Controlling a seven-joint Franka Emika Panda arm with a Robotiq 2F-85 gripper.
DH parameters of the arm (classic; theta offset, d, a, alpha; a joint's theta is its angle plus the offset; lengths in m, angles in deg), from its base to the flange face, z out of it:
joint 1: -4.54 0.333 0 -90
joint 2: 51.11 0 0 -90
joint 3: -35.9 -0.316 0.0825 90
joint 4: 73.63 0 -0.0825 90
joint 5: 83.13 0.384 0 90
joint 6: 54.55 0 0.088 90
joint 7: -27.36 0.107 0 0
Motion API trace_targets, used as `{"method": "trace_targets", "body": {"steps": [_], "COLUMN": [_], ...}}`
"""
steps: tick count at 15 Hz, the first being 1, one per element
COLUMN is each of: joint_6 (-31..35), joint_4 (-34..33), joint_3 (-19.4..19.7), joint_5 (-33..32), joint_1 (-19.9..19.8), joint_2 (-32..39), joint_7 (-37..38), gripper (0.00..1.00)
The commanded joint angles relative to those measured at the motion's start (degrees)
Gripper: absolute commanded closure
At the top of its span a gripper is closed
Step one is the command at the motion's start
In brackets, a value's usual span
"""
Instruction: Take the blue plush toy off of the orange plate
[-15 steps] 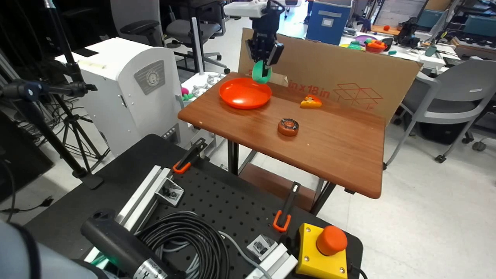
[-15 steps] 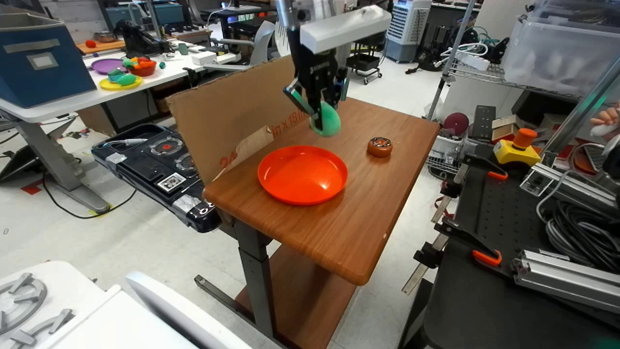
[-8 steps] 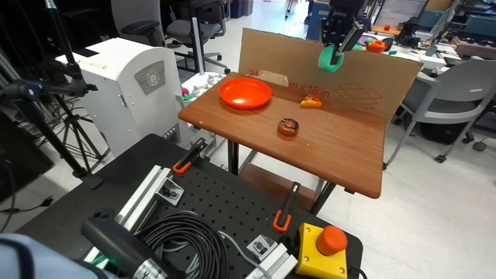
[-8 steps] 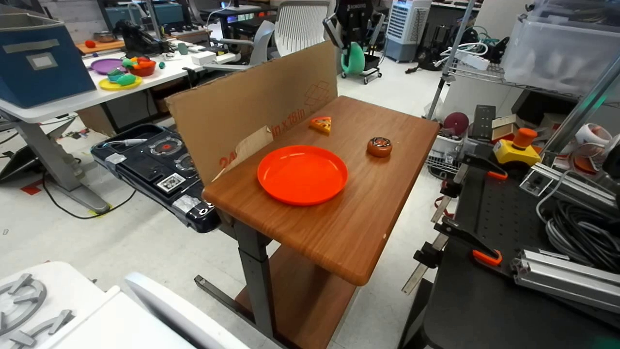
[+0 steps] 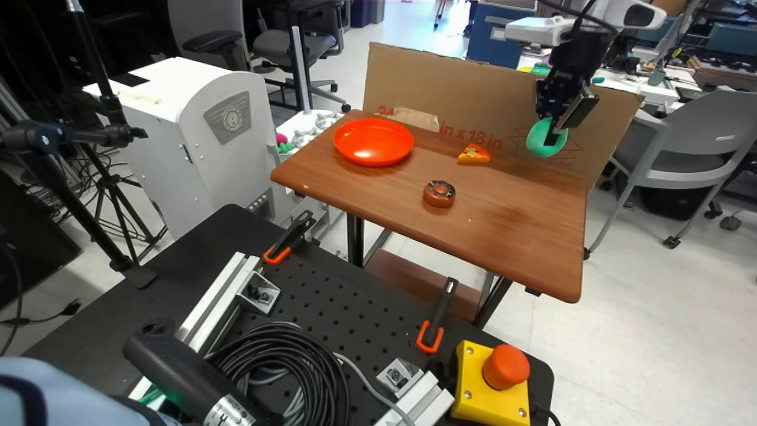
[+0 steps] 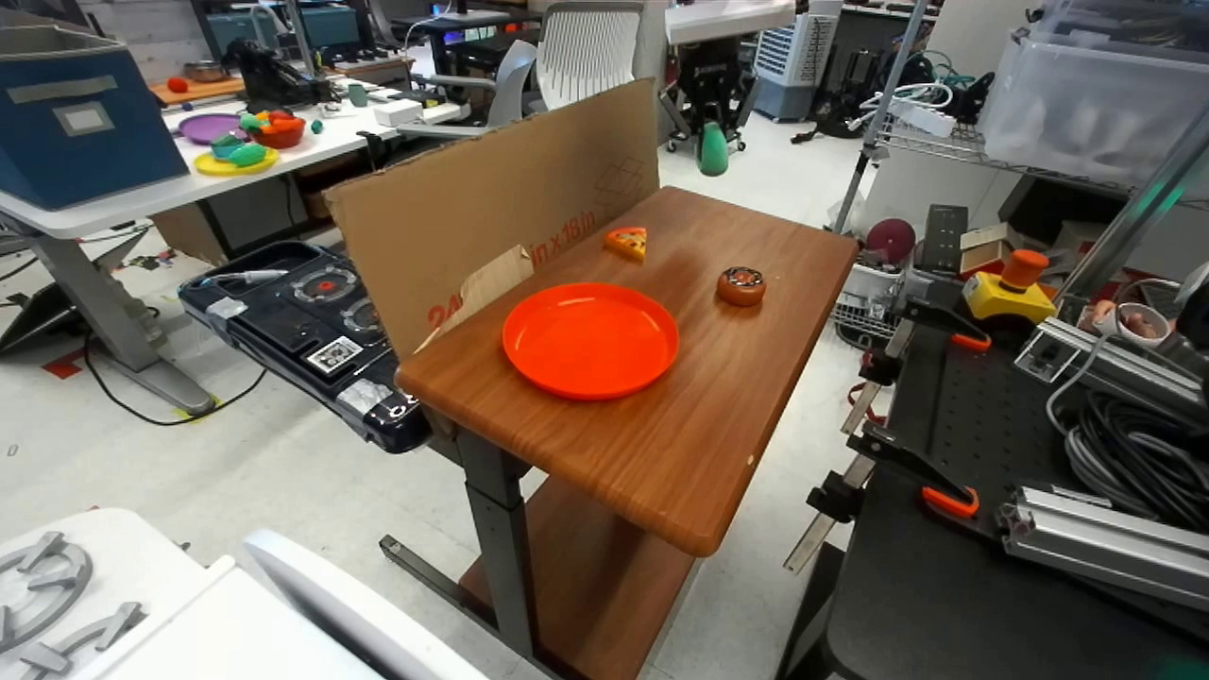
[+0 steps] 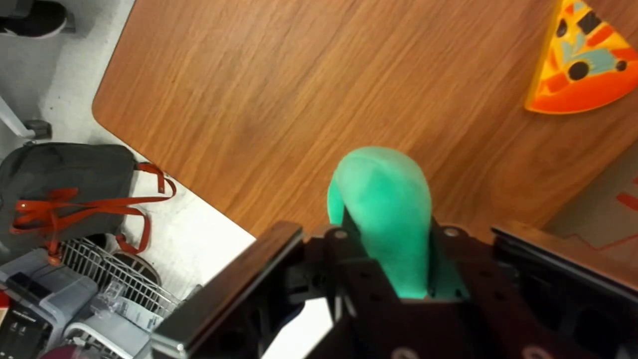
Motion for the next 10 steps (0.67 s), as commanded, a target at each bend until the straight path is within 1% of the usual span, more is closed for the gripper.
{"method": "trace_targets", "body": {"steps": [1, 6, 7, 8, 9, 10], "joint_6": [-3.00, -5.34, -6.19, -7.34, -8.28, -9.18], "joint_4": [-8.97, -15.11, -16.02, -16.82, -17.36, -17.28], "joint_3": [1.86, 2.79, 2.86, 2.78, 2.60, 2.45], "joint_5": [-0.42, -0.73, -0.74, -0.57, -0.42, -0.65], "joint_1": [0.49, 0.10, 0.07, -0.04, -0.16, -0.04], "joint_2": [8.14, 14.13, 14.88, 15.49, 15.81, 15.59], "joint_7": [5.39, 9.11, 9.61, 10.13, 10.39, 10.05], "gripper": [0.94, 0.94, 0.51, 0.48, 0.42, 0.34]}}
